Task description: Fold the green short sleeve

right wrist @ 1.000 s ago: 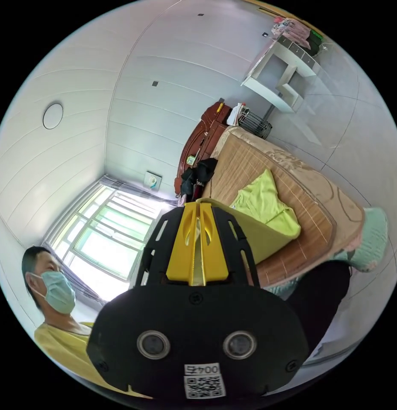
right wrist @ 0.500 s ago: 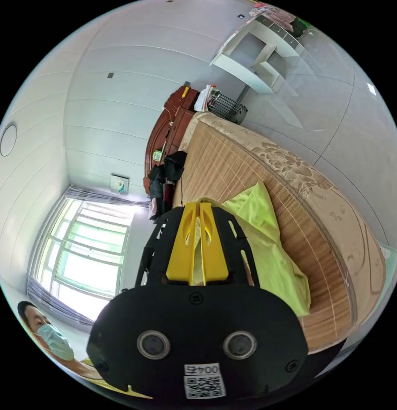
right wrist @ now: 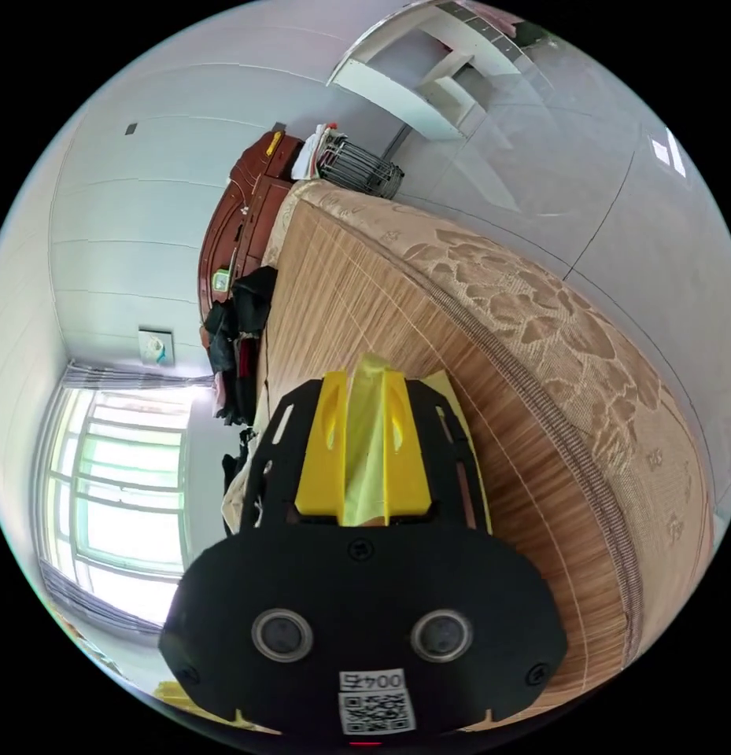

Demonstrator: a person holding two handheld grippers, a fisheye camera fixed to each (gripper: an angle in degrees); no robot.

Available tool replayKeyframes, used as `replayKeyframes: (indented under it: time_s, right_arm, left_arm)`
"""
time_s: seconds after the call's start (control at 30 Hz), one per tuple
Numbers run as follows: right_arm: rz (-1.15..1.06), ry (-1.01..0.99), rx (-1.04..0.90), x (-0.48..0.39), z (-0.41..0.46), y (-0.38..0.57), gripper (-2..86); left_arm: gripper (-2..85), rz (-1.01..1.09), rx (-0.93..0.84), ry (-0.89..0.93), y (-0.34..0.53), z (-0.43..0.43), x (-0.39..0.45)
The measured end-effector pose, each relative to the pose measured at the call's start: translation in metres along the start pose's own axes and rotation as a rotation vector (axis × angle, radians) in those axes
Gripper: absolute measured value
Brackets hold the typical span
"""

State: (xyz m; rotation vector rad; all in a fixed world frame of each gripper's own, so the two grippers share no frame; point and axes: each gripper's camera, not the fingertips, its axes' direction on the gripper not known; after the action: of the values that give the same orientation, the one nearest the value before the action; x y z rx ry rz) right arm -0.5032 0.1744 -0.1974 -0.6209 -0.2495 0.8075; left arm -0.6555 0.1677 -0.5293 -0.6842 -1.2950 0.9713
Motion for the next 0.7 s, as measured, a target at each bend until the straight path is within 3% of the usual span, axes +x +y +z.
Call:
replayKeyframes:
  time_s: [0.13, 0.3, 0.37, 0.47, 0.7]
  right_arm:
    - [-0.063, 0.03, 0.165, -0.032, -0.052, 0.0, 7.1]
    - [-0.364, 0.004, 0.079, -0.102, -0.118, 0.052, 4.3]
    - [-0.575, 0.146, -0.012, -0.139, -0.139, 0.126, 4.0]
    - [-0.723, 0.317, -0.119, -0.153, -0.152, 0.235, 4.3]
    - [-0.806, 0.553, -0.238, -0.15, -0.169, 0.365, 5.2]
  left_arm:
    - [0.7, 0.061, 0.087, 0.03, 0.03, -0.041, -0.009]
    - [0.7, 0.29, 0.14, 0.074, 0.156, -0.101, -0.005]
    - [0.8, 0.344, 0.123, 0.067, 0.211, -0.111, -0.001]
    - [0.9, 0.381, 0.076, 0.033, 0.28, -0.117, 0.005]
    - [1.8, 0.488, 0.074, -0.007, 0.31, -0.11, 0.021]
